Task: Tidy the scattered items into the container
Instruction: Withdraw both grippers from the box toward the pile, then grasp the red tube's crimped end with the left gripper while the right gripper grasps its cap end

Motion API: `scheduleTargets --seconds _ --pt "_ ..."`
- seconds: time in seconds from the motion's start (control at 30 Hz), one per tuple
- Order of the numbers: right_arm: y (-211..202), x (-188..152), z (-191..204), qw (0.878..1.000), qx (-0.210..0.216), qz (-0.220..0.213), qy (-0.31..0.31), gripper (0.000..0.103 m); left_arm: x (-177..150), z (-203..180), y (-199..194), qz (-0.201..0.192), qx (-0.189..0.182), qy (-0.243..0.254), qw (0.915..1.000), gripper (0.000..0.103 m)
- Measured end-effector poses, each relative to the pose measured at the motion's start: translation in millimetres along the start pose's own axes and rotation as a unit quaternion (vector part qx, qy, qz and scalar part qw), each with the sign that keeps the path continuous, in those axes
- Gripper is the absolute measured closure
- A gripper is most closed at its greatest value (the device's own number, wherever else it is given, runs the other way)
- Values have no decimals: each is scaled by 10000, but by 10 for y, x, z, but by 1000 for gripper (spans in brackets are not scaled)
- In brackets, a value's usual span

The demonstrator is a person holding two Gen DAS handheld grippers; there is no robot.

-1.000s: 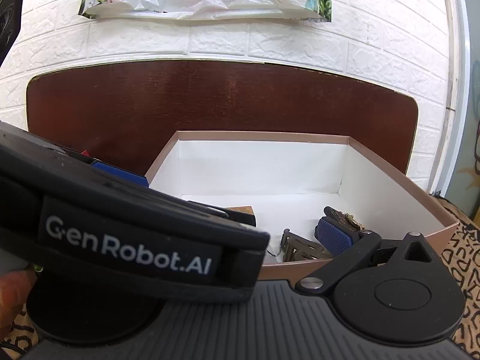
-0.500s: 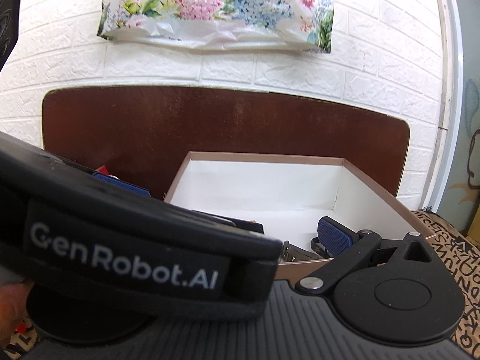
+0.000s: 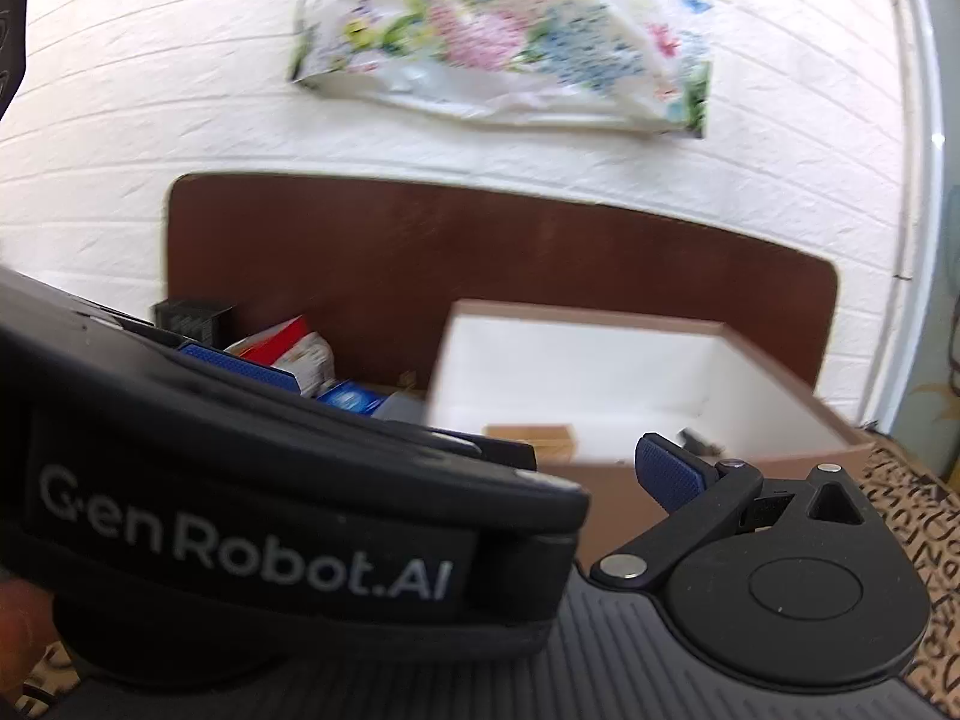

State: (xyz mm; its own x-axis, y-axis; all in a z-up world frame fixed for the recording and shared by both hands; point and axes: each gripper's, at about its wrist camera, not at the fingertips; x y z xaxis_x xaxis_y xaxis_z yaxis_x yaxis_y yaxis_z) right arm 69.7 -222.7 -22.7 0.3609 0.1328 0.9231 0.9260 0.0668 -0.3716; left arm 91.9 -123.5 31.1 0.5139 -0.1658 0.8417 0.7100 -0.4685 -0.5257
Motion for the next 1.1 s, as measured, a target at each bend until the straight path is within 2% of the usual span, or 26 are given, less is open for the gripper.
scheduleTargets --seconds 0.27,0.47,0.57,0.67,0.87,0.97,1.1 --pt "-119 -376 569 9953 763 470 -380 0 -673 377 -361 353 397 -754 9957 0" --pt "-165 -611 1046 9830 1410 809 -850 0 -1143 782 -583 790 673 -1508 9831 0" --pt "-177 -675 1221 9740 1707 897 -1190 0 -1317 949 -695 837 953 -1717 9769 0" --pt "-173 -694 1303 9682 1867 944 -1369 0 -1400 1089 -775 841 1177 -1850 9720 0" --pt "-78 -681 1315 9653 1976 1116 -1293 0 -1445 1285 -853 746 1465 -1975 9664 0" --pt "-10 -678 1314 9632 2057 1209 -1241 0 -1457 1361 -873 732 1498 -2015 9652 0" --pt "104 -631 1342 9617 2125 1212 -1239 0 -1481 1435 -863 797 1311 -2094 9657 6"
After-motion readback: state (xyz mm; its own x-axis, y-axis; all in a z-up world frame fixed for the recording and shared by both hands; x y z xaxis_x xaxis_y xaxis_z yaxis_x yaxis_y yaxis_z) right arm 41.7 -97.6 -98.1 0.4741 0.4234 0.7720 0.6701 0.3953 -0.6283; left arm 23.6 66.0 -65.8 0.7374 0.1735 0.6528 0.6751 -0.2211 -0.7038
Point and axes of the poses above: each gripper's, at about its wrist camera, not at the fingertips, and y roughly the way its jaws point, z to its left, x to its top, and after that the axes turned 5 degrees about z, right-handed
